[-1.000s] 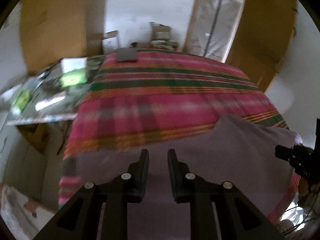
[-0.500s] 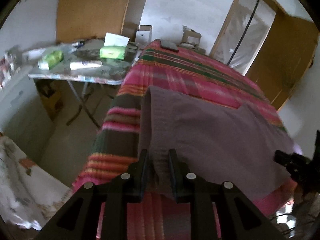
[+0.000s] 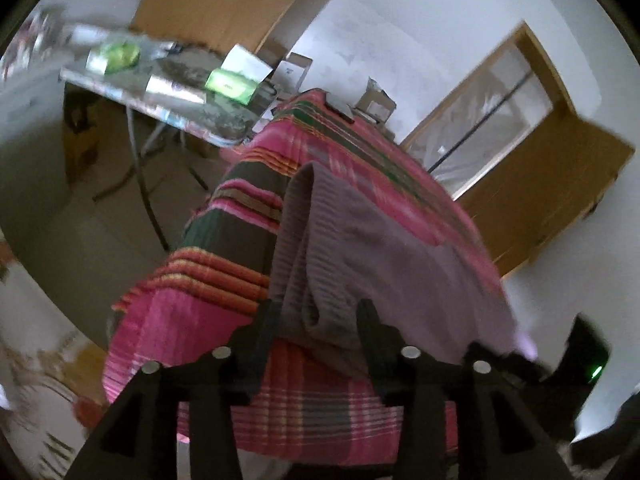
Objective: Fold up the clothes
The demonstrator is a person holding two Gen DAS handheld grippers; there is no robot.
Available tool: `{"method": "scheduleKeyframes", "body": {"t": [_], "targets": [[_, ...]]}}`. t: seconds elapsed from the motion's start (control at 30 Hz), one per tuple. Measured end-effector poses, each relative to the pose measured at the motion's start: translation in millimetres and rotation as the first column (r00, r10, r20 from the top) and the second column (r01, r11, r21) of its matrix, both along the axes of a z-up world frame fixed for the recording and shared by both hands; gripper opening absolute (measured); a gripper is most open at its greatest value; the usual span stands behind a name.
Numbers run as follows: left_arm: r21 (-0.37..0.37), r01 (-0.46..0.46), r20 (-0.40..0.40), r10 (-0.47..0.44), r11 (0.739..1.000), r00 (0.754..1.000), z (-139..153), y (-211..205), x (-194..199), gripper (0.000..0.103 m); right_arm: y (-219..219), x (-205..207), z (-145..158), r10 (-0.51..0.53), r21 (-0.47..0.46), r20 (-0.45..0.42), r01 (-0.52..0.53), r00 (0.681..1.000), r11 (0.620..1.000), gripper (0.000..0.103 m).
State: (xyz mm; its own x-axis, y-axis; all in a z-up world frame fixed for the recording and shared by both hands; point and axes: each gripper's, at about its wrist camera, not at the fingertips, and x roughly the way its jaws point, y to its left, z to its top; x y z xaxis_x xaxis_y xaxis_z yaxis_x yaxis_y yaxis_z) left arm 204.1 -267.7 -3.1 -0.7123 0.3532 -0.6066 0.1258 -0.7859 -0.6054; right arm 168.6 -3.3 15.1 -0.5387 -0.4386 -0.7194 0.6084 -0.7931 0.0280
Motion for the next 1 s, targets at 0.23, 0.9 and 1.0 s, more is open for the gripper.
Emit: {"method": "scheduleKeyframes", "body": {"t": [0.23,0.9,1.0], "targets": [[0.043,-0.042,0.035,0.04,0.998,0.999,-5,2,-1,0.045,6,2,-11,-0.064,-0.043,0.03,0.065,0.998,0.997,0.019],[-0.053,-0.139,-0.017,0.139,0.989,0.99,13,12,7,0.035,195,4,-11,-0.617,-0.146,0.045,0.617,0.785,0.774,0.019],[-0.116,-0.162,-0.073,0.154,0.98,0.985,32,22,12,0.035,231,10,-10,-0.721,-0.086,0.017,0.719,0.693,0.69,0.019]]}}
